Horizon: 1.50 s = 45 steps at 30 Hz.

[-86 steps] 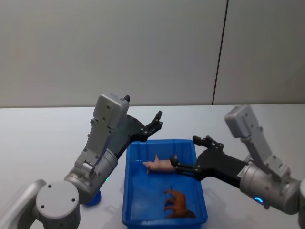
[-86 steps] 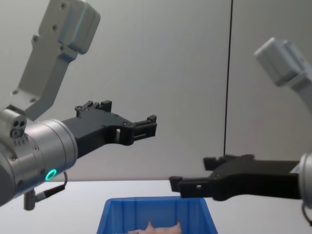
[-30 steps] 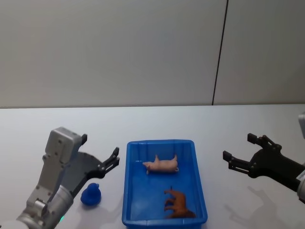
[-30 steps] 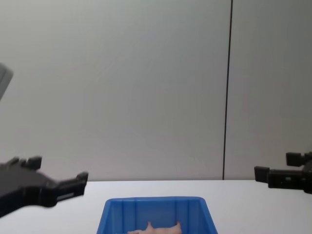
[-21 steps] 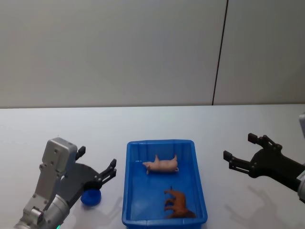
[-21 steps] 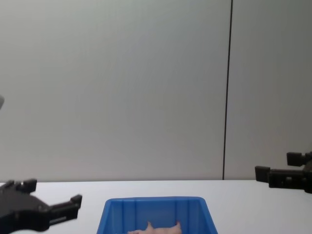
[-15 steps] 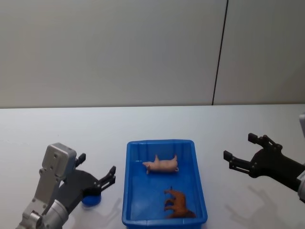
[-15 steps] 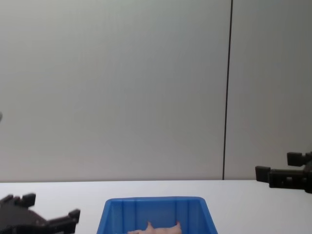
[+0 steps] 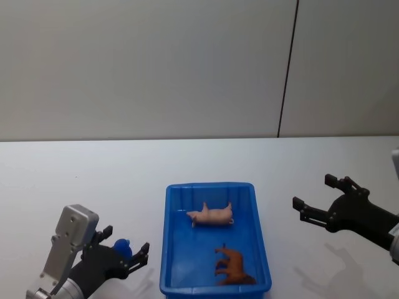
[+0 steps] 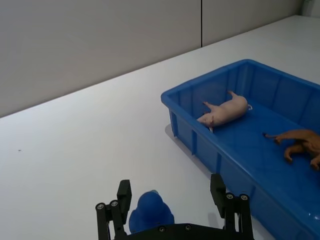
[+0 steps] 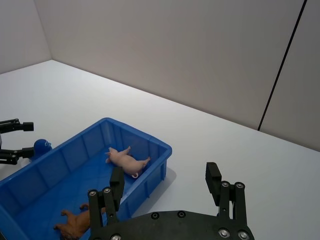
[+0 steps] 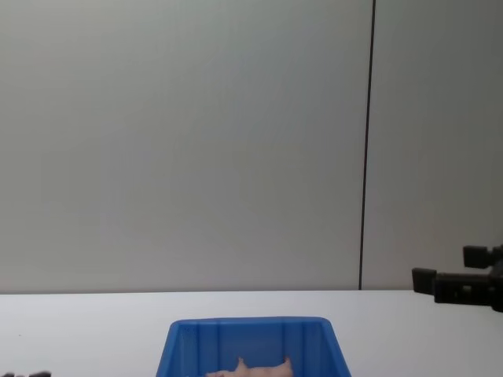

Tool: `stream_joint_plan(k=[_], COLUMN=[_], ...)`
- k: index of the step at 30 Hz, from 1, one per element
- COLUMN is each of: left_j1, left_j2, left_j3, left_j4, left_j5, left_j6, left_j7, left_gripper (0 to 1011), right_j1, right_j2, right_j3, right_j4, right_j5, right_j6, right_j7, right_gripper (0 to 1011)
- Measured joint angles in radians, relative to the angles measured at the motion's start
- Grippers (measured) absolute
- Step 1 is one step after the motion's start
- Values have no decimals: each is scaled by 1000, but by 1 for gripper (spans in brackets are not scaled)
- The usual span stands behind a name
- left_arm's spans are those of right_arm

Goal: Pick up the two dolls from the table and place them into the box.

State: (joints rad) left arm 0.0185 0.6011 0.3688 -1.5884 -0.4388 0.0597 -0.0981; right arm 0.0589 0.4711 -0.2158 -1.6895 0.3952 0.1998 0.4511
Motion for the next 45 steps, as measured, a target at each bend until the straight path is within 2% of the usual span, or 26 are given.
stream_joint_plan(k=[14, 31, 38, 42, 43, 45], left_j1=[-15, -80, -101, -109, -111, -114], left_j2=[-4, -35, -47, -52, -53, -55], left_j3=[-9, -14, -14, -14, -14, -14], left_j4=[70, 185, 220, 234, 238, 243], left_j5=[2, 52, 69, 75, 77, 79], left_j6=[6, 2, -1, -3, -3, -4], left_j7=[-57, -155, -185, -195, -198, -202], left_gripper=[1001, 996, 841, 731, 674, 643], right_j1=[0, 0, 0, 0, 0, 0], right_j2=[0, 0, 0, 0, 0, 0], right_j3=[0, 0, 0, 0, 0, 0], right_j4=[0, 0, 0, 0, 0, 0], right_j5=[0, 0, 0, 0, 0, 0], right_j6=[0, 0, 0, 0, 0, 0], right_j7=[0, 0, 0, 0, 0, 0], right_gripper=[1001, 1001, 1001, 1001, 1001, 1001])
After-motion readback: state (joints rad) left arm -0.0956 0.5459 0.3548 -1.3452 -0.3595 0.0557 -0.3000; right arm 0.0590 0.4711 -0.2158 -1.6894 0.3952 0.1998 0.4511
